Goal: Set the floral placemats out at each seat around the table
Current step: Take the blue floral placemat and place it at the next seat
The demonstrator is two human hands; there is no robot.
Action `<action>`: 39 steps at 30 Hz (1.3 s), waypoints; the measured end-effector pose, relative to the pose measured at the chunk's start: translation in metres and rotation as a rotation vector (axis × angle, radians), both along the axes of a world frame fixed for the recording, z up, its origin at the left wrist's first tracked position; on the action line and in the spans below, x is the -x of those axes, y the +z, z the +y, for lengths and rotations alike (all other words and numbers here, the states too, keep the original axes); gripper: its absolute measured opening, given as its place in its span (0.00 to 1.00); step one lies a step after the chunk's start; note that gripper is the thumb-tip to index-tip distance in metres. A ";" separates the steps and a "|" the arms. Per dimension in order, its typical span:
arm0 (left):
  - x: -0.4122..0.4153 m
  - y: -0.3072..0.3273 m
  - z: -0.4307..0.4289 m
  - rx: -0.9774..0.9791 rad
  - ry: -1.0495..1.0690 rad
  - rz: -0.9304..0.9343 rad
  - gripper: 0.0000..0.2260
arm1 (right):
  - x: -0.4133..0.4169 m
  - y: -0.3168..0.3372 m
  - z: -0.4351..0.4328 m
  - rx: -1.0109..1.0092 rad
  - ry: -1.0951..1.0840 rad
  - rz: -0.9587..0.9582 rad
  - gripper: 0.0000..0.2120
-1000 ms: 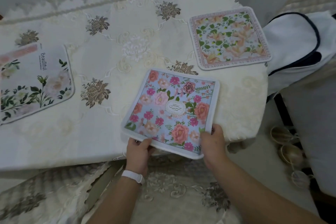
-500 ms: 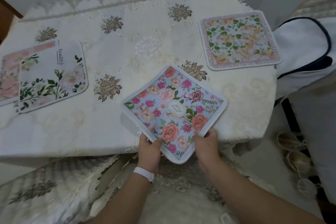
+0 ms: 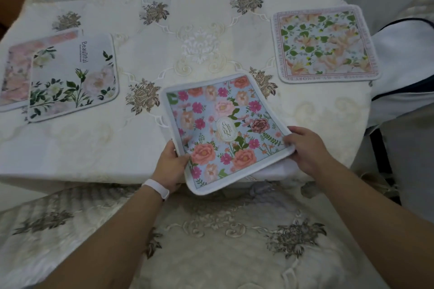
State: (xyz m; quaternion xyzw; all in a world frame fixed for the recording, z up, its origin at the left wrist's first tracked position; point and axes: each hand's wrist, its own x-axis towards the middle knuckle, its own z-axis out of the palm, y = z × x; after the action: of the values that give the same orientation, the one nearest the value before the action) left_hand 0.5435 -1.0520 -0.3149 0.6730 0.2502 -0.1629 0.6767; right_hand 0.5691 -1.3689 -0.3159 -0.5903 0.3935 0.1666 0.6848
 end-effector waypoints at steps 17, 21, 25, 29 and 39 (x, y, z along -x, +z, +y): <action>-0.024 -0.012 -0.001 -0.467 -0.265 -0.105 0.15 | 0.065 -0.007 0.013 0.388 0.318 -0.079 0.12; -0.014 -0.010 -0.002 -0.474 -0.206 -0.113 0.17 | 0.062 -0.004 0.011 0.412 0.354 -0.056 0.12; -0.004 -0.007 0.007 -0.508 -0.238 -0.165 0.22 | 0.059 -0.001 0.009 0.491 0.456 -0.059 0.14; 0.009 -0.013 0.034 -0.752 -0.489 -0.205 0.35 | 0.066 -0.004 -0.001 0.872 0.740 -0.156 0.28; 0.041 -0.021 0.033 -0.893 -0.738 -0.271 0.49 | 0.078 -0.014 -0.016 1.102 1.187 -0.252 0.42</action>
State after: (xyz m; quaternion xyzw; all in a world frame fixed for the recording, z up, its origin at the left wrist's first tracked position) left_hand 0.5023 -1.0187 -0.3356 0.9498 -0.0447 -0.1789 0.2527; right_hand 0.4913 -1.3846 -0.3298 -0.9664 -0.0389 0.2166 0.1332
